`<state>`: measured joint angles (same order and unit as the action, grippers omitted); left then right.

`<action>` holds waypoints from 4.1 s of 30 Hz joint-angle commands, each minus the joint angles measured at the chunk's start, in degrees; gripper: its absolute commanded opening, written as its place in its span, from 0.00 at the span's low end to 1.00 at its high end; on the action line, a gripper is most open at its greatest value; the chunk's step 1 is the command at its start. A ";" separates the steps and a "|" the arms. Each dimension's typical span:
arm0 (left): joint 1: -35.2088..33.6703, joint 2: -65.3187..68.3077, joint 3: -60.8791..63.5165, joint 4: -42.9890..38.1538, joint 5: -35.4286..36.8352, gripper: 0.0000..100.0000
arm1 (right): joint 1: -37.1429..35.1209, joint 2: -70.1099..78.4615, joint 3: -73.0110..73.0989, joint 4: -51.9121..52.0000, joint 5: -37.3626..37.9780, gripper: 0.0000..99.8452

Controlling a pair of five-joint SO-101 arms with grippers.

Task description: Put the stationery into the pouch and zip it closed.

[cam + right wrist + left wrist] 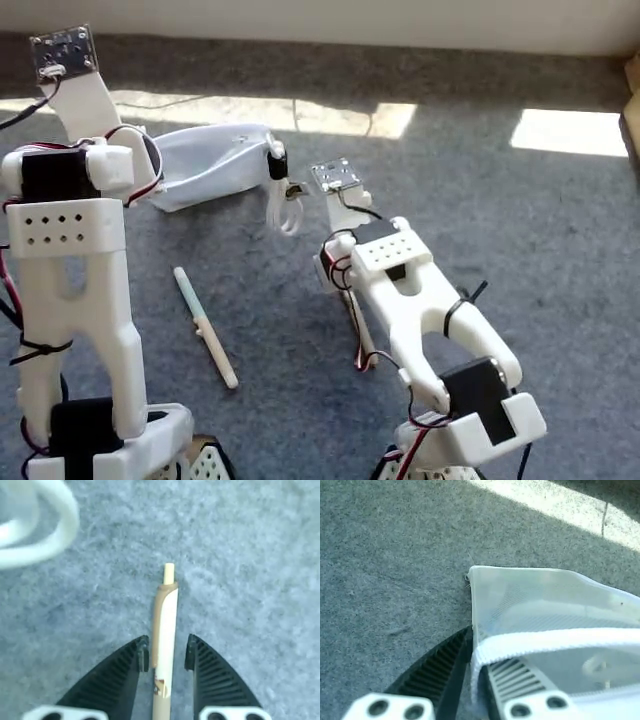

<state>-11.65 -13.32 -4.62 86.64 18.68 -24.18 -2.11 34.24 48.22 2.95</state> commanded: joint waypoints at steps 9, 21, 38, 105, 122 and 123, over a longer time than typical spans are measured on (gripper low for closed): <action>0.31 1.10 0.84 0.00 0.70 0.01 | -0.84 7.96 -0.40 -5.41 -0.53 0.11; 0.31 0.84 4.88 -2.99 0.62 0.01 | -0.75 7.69 0.04 -5.05 -0.18 0.01; 0.84 -10.86 12.35 -5.27 0.44 0.01 | -0.75 5.05 -0.04 4.35 -0.44 0.01; 3.47 -14.29 17.36 -8.18 -1.76 0.01 | -20.35 -64.92 14.81 -56.84 5.54 0.01; 3.47 -14.20 17.36 -8.26 -2.02 0.01 | -20.00 -40.31 14.81 -77.49 5.54 0.01; 3.47 -14.20 17.36 -8.26 -2.02 0.01 | -19.91 -38.99 14.81 -78.20 5.54 0.01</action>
<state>-9.19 -26.77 12.88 79.43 17.10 -43.87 -43.25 50.15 -26.68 7.78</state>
